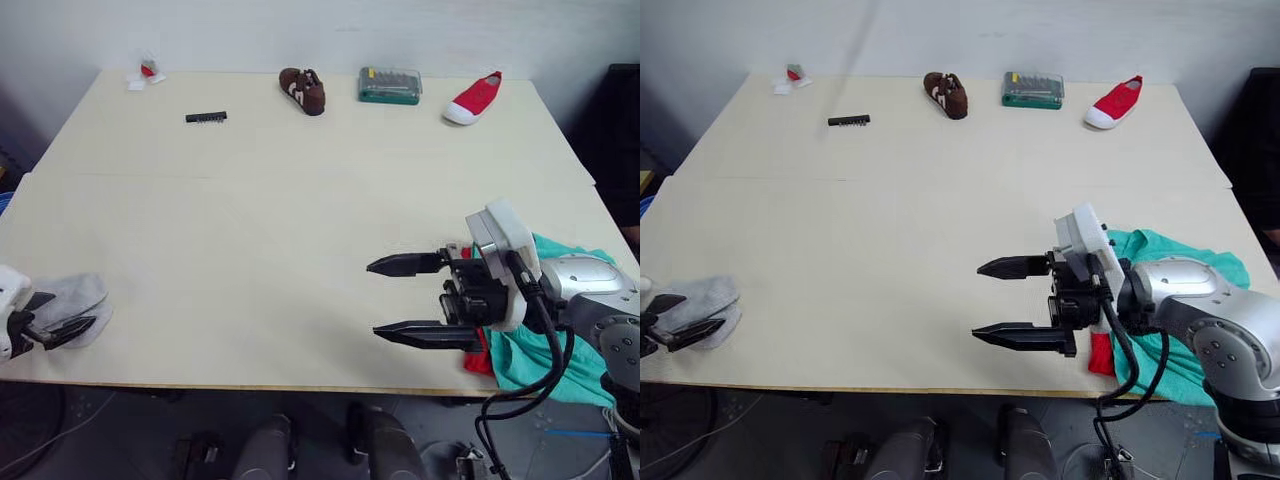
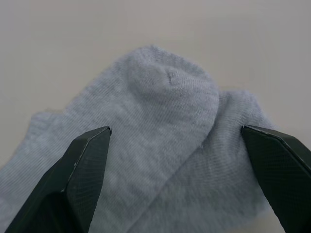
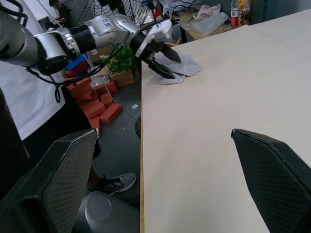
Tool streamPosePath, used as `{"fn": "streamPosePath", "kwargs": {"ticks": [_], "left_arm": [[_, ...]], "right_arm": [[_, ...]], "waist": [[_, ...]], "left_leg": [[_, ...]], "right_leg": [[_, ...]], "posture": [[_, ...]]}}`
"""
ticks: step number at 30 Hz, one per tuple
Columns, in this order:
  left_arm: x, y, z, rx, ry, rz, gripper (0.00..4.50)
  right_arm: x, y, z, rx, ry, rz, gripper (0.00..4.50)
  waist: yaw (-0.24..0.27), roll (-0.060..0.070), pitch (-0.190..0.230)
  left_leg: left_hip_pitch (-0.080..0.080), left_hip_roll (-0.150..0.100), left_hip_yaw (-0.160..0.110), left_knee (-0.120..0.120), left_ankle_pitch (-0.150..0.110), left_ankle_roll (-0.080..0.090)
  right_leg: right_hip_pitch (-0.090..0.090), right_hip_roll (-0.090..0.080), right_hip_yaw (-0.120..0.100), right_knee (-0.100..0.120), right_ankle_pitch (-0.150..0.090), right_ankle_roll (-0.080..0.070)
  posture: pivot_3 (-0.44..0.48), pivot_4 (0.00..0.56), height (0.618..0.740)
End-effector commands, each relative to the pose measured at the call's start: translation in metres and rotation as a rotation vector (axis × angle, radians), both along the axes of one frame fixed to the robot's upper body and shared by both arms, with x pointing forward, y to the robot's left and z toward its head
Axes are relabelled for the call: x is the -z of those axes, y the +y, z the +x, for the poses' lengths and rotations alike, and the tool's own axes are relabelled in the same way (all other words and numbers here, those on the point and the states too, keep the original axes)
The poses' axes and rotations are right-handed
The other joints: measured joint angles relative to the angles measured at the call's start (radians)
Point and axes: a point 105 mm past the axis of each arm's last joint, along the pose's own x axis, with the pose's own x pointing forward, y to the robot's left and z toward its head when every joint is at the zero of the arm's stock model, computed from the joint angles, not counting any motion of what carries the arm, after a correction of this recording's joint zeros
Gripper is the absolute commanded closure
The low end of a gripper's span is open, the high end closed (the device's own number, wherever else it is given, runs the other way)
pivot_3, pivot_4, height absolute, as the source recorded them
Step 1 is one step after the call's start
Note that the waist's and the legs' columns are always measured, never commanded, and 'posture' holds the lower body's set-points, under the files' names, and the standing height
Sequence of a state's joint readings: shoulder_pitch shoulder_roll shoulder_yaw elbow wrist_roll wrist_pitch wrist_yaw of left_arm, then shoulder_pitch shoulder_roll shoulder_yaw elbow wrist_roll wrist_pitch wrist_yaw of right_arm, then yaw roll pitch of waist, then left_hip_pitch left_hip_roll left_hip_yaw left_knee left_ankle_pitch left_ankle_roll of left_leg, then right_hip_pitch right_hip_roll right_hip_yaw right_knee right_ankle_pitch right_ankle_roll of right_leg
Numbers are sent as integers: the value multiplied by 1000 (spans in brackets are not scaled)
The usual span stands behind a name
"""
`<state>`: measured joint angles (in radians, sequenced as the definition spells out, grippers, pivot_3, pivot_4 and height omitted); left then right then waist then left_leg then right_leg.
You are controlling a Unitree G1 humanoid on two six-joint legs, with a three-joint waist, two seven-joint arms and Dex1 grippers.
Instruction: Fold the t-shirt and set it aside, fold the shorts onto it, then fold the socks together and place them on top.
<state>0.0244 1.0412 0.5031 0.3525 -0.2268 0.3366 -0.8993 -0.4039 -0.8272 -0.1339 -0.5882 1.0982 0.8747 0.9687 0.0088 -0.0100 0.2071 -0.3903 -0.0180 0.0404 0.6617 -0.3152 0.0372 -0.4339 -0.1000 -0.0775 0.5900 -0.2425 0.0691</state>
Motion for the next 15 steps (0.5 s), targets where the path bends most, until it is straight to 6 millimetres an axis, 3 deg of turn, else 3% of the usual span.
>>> {"fn": "streamPosePath", "kwargs": {"ticks": [1, 9, 14, 15], "left_arm": [[2, 7, -2, -11, 45, 3, 388], [9, -5, -4, -18, 109, -144, 2828], [12, -24, -5, -22, 120, -240, 4387], [14, -29, -5, -21, 112, -249, 4450]], "right_arm": [[-11, -1, -8, -7, -57, 7, 0], [-8, -3, -7, 40, -82, -13, 0], [-6, -6, -5, 78, -90, -13, 0], [-6, -6, -5, 85, -91, -13, 0]], "waist": [[-5, 0, 0], [-11, 1, 0], [-11, 1, -1], [-11, 2, -1]], "left_leg": [[0, 0, 0, 0, 0, 0], [2, 1, 0, 0, 0, -3], [3, 0, 0, 0, 1, -2], [3, 0, 0, 0, 1, -2]], "right_leg": [[0, 0, 0, 0, 0, 0], [1, 0, 0, 3, 0, 0], [2, 0, 1, 3, 0, 0], [2, 0, 1, 2, 0, 0]], "posture": [[0, 150, 740], [0, 150, 740], [0, 150, 740], [0, 150, 740]]}}
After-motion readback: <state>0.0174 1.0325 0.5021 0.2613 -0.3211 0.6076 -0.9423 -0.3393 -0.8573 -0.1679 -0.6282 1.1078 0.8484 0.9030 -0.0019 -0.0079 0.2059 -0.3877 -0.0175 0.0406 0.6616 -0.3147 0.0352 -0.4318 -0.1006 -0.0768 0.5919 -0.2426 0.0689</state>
